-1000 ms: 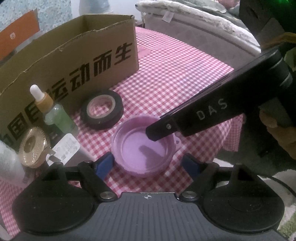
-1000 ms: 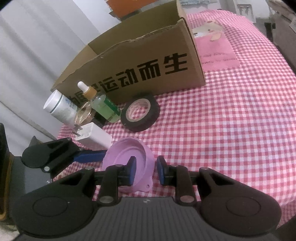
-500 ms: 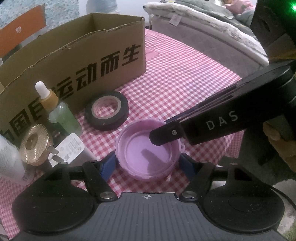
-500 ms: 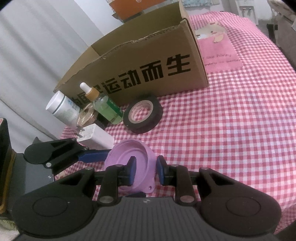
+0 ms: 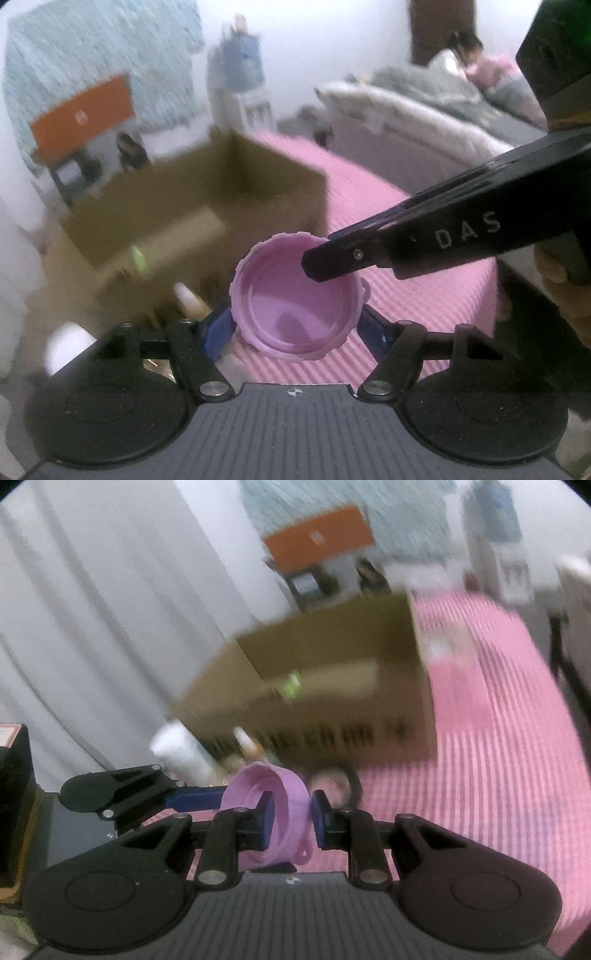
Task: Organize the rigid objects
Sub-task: 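Carry the pink cup into the cardboard box and open the right tool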
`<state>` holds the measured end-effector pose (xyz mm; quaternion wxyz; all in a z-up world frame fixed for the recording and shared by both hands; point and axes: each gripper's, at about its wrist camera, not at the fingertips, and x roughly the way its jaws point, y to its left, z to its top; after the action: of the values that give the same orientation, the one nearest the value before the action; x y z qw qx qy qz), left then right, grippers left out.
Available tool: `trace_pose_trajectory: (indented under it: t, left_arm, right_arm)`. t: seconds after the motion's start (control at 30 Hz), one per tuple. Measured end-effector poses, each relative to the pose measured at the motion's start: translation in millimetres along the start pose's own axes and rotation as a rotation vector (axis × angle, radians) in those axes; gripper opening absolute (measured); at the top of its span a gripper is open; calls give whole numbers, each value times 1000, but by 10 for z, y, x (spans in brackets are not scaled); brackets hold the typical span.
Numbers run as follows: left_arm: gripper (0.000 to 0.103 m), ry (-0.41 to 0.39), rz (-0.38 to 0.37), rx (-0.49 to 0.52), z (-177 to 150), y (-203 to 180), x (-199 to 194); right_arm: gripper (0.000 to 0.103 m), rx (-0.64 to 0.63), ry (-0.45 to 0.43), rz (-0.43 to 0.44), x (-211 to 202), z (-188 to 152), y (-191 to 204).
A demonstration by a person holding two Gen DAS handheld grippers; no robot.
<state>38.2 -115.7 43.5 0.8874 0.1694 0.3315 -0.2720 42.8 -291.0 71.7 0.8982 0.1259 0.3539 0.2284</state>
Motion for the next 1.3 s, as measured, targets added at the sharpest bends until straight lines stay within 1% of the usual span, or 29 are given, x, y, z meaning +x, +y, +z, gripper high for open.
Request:
trace_pose_trajectory:
  t: [0.1, 0.17, 0.23, 0.3, 0.37, 0.43, 0.5, 0.57, 0.67, 0.77, 0.83, 1.0, 1.07, 1.23, 1.3]
  left_arm:
    - [72, -55, 44, -12, 234, 192, -161]
    - [72, -72, 67, -26, 378, 364, -201]
    - [72, -60, 80, -46, 502, 543, -180]
    - [72, -34, 82, -72, 592, 739, -85]
    - [72, 29, 72, -107, 667, 962, 101]
    - [72, 118, 49, -172, 702, 1189, 351]
    - [72, 215, 15, -249, 697, 1416, 640]
    - [72, 285, -10, -302, 658, 1587, 867]
    - [72, 366, -11, -345, 619, 1745, 1133]
    - [72, 414, 2, -330, 575, 1785, 1286]
    - [72, 455, -3, -323, 539, 1795, 1382]
    - [73, 529, -3, -288, 517, 1778, 1503]
    - [74, 552, 1, -271, 500, 1752, 1535]
    - [85, 598, -18, -272, 530, 1710, 1577]
    - [88, 602, -24, -282, 545, 1706, 1572]
  right_arm:
    - [24, -88, -51, 20, -29, 329, 188]
    - [24, -142, -75, 33, 5, 546, 290]
    - [24, -171, -73, 61, 138, 786, 365]
    - [24, -170, -48, 86, 316, 981, 380]
    - [24, -146, 5, 116, 577, 1181, 347]
    - [24, -101, 80, 152, 902, 1351, 268]
    - [24, -52, 158, 191, 1215, 1479, 166]
    - [24, -7, 240, 215, 1549, 1575, 38]
    - [24, 29, 333, 209, 1982, 1595, -106]
    - [24, 51, 409, 200, 2297, 1570, -186]
    - [24, 55, 453, 192, 2453, 1514, -195]
    - [24, 76, 546, 186, 2711, 1420, -260]
    - [24, 92, 583, 192, 2715, 1322, -271]
    - [25, 139, 686, 208, 2889, 1178, -312]
    - [25, 121, 685, 206, 2878, 1183, -289]
